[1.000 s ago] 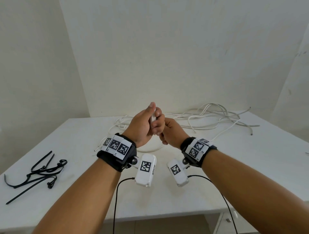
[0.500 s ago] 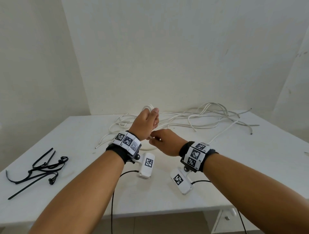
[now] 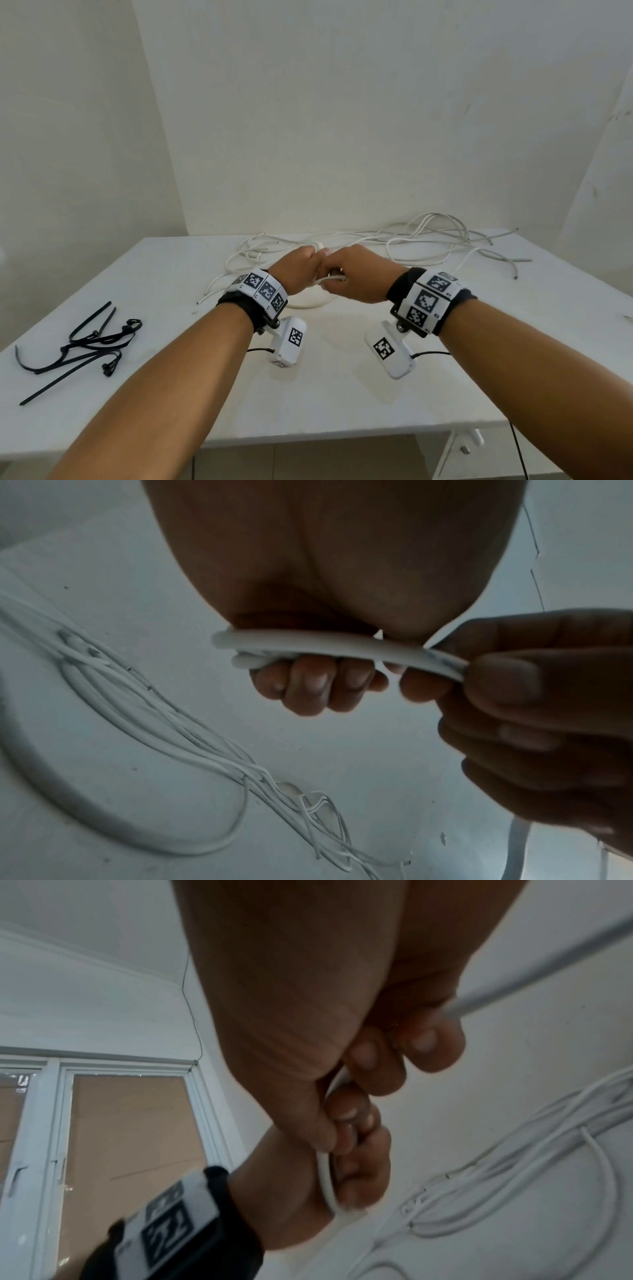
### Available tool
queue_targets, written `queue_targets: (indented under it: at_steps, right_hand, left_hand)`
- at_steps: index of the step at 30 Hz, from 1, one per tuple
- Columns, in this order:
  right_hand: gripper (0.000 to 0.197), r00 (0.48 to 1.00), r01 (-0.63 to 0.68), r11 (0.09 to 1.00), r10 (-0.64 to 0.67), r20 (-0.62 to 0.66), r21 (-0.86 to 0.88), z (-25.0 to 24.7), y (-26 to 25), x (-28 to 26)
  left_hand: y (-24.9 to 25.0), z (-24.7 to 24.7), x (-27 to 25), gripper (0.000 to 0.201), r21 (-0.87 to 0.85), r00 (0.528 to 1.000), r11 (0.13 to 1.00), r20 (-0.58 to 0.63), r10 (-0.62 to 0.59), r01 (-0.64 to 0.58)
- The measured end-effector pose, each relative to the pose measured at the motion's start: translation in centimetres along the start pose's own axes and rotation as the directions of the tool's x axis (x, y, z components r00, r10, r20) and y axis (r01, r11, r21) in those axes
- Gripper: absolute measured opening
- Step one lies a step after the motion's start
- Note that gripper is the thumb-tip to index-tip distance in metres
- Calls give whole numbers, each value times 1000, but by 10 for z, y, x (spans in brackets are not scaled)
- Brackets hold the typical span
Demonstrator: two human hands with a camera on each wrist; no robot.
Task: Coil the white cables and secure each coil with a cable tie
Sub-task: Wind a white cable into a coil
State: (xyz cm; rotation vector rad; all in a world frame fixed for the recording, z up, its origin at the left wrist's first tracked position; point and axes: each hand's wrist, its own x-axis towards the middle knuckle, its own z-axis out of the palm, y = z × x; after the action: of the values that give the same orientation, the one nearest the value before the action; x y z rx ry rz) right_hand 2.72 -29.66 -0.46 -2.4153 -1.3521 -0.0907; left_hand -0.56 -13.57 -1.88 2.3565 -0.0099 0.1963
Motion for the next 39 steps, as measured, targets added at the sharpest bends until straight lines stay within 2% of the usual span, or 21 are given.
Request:
queue_targets:
  at_steps: [2,5,8,10,12,16,19,23,25,29,31,33,35,39]
  right_hand:
    - [6,999,4,999,-2,-38,33,-12,5,0]
    - [7,996,3,994,7,-93,109,-24,13,1]
    - [11,983,42,963,8,-185,265,-30,21,2]
    - [14,971,75,931,13,-237,358,-31,26,2]
    - [12,962,111,907,5,-274,407,-31,28,2]
    - [9,919,162,843,62,-390,513,-23,33,4]
    - [11,882,248,760,80,-465,601,-15,34,9]
    - [21,853,269,734,119,-508,624,-6,26,13]
    - [32,854,247,751,130,-504,612,-1,24,14]
    - [42,872,196,760,154,-465,620,13,17,15]
    - [50,890,132,785,174,-420,605,20,16,16]
    - [49,914,53,828,185,-361,558,25,14,15]
    - [40,933,16,875,162,-323,485,31,11,10]
    - [39,949,59,934,56,-309,352,37,4,6]
  left_hand:
    - [-1,0,-3,38,-45,995,999,99,13,-9]
    - [-5,1,-8,43,-282,987,959,161,27,20]
    - [-3,2,-12,47,-559,977,826,207,47,79]
    - [0,1,-14,49,-659,966,739,254,43,141]
    - [3,-2,-16,49,-725,956,672,281,87,152]
    - [10,-6,-19,43,-881,928,463,247,281,94]
    - [19,-9,-20,41,-934,920,348,199,337,75]
    - [25,-11,-21,37,-972,922,231,129,364,45]
    - [28,-11,-22,34,-976,922,216,91,377,8]
    - [33,-13,-22,33,-979,937,190,-6,350,-77]
    - [35,-16,-22,34,-980,948,154,-72,311,-125]
    - [37,-19,-21,36,-969,951,162,-139,276,-189]
    - [39,-21,-20,33,-938,952,230,-207,227,-259]
    - [28,-21,-11,26,-826,933,435,-312,179,-360]
